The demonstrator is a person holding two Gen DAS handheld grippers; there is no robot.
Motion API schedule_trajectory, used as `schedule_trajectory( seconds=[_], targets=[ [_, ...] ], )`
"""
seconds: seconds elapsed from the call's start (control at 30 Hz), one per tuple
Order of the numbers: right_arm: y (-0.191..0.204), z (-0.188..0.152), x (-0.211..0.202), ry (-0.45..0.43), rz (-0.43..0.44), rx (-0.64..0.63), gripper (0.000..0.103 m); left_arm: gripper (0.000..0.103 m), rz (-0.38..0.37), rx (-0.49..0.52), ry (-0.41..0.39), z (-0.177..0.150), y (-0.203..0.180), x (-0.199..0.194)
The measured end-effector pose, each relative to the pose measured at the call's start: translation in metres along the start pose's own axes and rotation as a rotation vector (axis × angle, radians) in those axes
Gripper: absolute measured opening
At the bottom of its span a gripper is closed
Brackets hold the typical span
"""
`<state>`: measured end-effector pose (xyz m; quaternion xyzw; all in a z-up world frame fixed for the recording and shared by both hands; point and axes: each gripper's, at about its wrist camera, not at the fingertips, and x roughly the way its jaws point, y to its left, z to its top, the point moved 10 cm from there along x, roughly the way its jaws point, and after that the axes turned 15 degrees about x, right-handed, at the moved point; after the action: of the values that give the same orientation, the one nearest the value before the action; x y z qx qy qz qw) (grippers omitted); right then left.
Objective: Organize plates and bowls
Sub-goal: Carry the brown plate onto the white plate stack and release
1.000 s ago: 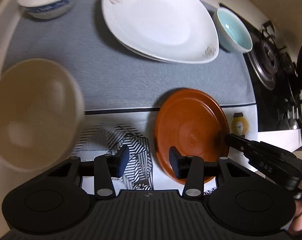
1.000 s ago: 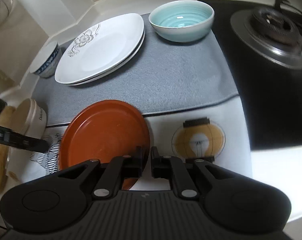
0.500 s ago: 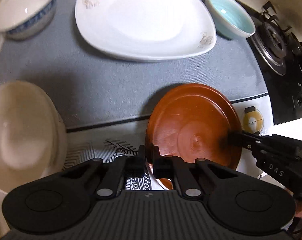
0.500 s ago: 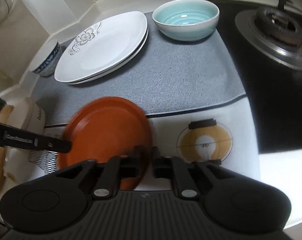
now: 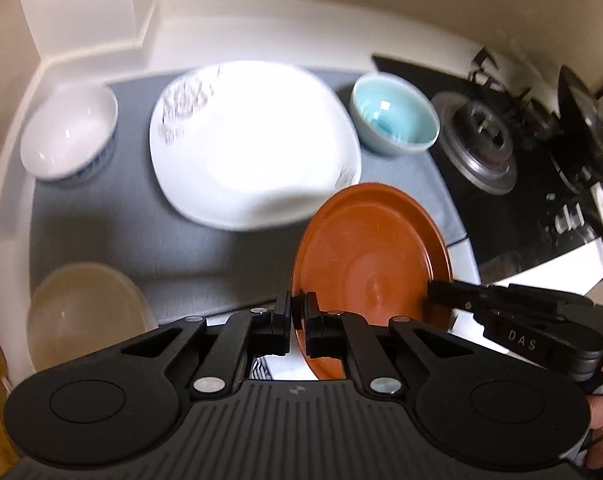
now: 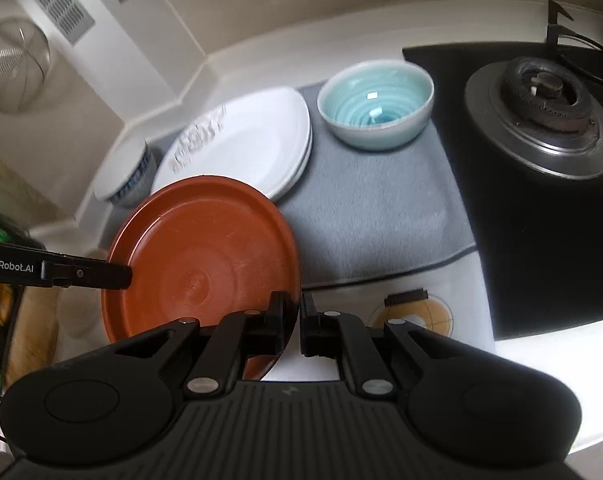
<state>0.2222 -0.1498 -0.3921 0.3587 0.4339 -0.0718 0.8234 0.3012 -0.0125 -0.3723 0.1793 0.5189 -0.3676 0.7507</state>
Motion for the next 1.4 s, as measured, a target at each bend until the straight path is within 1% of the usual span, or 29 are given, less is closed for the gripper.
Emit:
schedule_trajectory(
  seconds=[0.07,0.2,0.3,0.47,0.57,0.63,0.7,0.83,0.93,1.07,1.13,1.27,1.4],
  targets=[
    [0.005,0.007,-0.008,-0.017,0.012,-0.012,0.008,0.007,0.014,0.002,-0.025,0.008,-0.002,-0.01],
    [0.016,0.022,-0.024,-0.054,0.041,-0.028,0.008,0.007,0.056,-0.008,-0.05,0.02,-0.003,-0.022],
    [0.021,0.033,-0.031,-0.073,0.047,-0.034,0.008,0.007,0.06,-0.045,-0.057,0.025,-0.002,-0.025],
    [0.028,0.049,-0.037,-0.102,0.087,-0.041,0.008,0.007,0.052,-0.108,-0.06,0.029,0.003,-0.032],
    [0.035,0.057,-0.041,-0.123,0.119,-0.045,0.008,0.007,0.091,-0.098,-0.057,0.032,0.004,-0.036],
    [0.041,0.061,-0.041,-0.137,0.121,-0.064,0.008,0.007,0.122,-0.087,-0.065,0.035,0.003,-0.04],
    [0.045,0.063,-0.04,-0.141,0.115,-0.07,0.008,0.007,0.137,-0.092,-0.072,0.037,0.004,-0.041],
    [0.05,0.071,-0.031,-0.13,0.113,-0.05,0.008,0.007,0.124,-0.139,-0.088,0.041,0.015,-0.041],
    [0.06,0.075,-0.018,-0.125,0.114,-0.053,0.008,0.007,0.136,-0.157,-0.084,0.043,0.028,-0.037],
    [0.073,0.082,0.002,-0.116,0.08,-0.066,0.009,0.007,0.135,-0.193,-0.066,0.047,0.049,-0.022],
    [0.078,0.087,0.012,-0.107,0.061,-0.062,0.009,0.007,0.118,-0.218,-0.057,0.049,0.06,-0.013],
    [0.086,0.101,0.035,-0.094,0.015,-0.105,0.009,0.007,0.099,-0.232,-0.06,0.06,0.08,0.006],
    [0.091,0.114,0.066,-0.063,-0.032,-0.142,0.009,0.007,0.085,-0.267,-0.039,0.068,0.102,0.03]
  ],
)
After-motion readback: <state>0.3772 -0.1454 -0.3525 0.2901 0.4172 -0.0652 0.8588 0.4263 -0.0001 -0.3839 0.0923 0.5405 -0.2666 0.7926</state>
